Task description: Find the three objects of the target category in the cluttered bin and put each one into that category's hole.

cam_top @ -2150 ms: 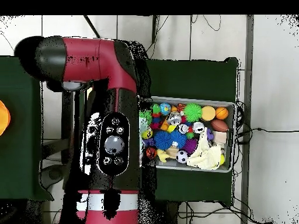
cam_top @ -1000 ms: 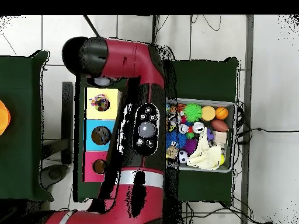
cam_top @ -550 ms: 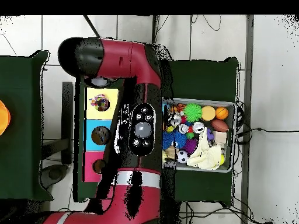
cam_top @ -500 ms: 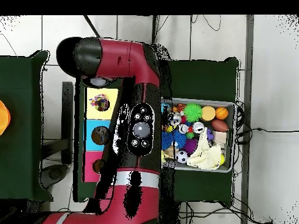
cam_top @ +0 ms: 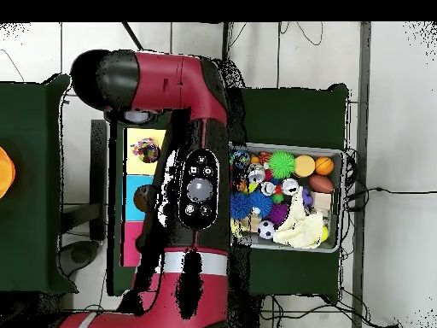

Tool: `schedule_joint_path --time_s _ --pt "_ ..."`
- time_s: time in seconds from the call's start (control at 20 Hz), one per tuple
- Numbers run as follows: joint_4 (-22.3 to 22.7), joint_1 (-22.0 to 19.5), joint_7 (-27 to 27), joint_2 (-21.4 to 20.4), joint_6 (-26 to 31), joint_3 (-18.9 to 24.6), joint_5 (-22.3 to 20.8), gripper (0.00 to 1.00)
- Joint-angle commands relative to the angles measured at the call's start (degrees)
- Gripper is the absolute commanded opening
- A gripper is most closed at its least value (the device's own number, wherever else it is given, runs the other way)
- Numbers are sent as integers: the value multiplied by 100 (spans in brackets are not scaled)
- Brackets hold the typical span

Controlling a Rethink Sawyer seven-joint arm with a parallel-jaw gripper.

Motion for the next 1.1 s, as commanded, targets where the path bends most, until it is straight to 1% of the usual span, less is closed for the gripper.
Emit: schedule_joint_path --time_s 0.05,0.35,0.5,0.75,0.85,1.1 --pt "-91 -88 355 302 297 433 -191 0" --pt "-331 -123 309 523 269 449 -203 0" --pt "-317 -146 274 645 57 490 -206 0" --pt "-410 -197 193 776 -42 532 -199 0" --pt "-399 -213 188 806 -89 532 -202 0" --pt "-90 -217 192 669 -256 497 -235 0"
